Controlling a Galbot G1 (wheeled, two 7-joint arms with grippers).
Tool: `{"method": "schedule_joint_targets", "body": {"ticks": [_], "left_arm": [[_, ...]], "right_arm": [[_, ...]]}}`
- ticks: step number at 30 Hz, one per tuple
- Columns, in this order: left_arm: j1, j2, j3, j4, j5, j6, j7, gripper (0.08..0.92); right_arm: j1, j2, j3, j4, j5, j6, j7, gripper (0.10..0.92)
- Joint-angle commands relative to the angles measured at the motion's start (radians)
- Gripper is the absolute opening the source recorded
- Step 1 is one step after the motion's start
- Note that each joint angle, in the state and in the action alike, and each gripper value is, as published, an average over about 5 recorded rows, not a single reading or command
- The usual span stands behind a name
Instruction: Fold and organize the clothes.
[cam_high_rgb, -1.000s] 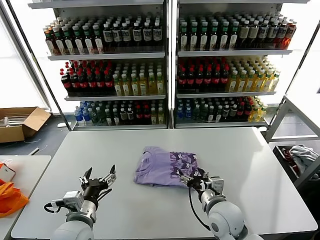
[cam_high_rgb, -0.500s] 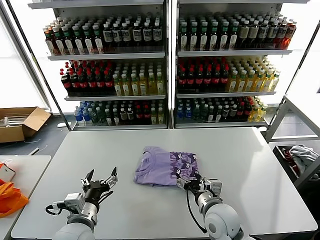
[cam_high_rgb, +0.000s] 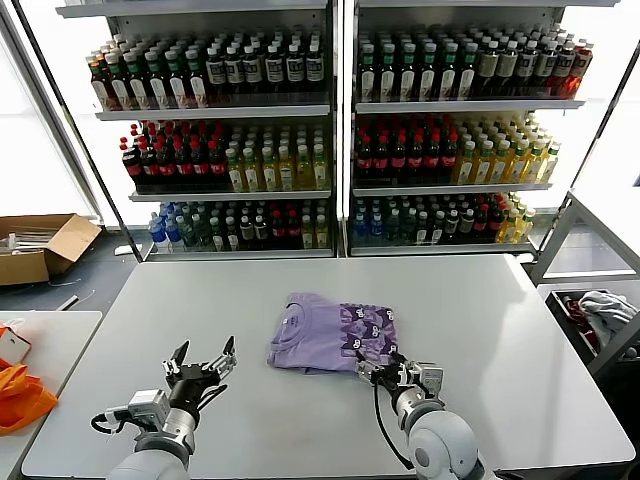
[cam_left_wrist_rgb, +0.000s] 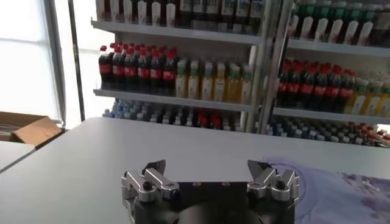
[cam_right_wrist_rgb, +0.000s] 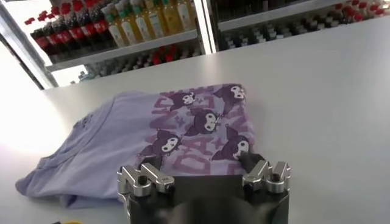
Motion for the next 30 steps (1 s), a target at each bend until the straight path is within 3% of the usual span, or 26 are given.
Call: {"method": "schedule_joint_targets", "body": {"ticks": [1,6,13,20,30], "left_arm": [[0.009,0.0,-0.002,0.001,0.005,-0.021,0.003,0.823],[0.018,0.0,-0.007,-0.002,0.008,-0.05,0.012,0.823],[0.024,-0.009,-0.019,0.013,0.078,-0.167,0.036,0.822],[0.034,-0.01,-0.016,0.015,0.232,-0.264,0.08,0.823],[0.02,-0.007,-0.013,0.038,0.256,-0.284,0.071,0.823]], "right_arm": [[-0.036,0.009,0.034,0.046,-0.028,0.003,-0.017,0.823],[-0.043,-0.014,0.076,0.169,-0.11,0.011,-0.041,0.823],[-0.156,-0.082,0.155,0.254,-0.49,0.06,-0.127,0.823],[-0.256,-0.075,0.28,0.258,-0.448,0.091,-0.112,0.823],[-0.254,-0.035,0.292,0.255,-0.442,0.092,-0.104,0.823]]}}
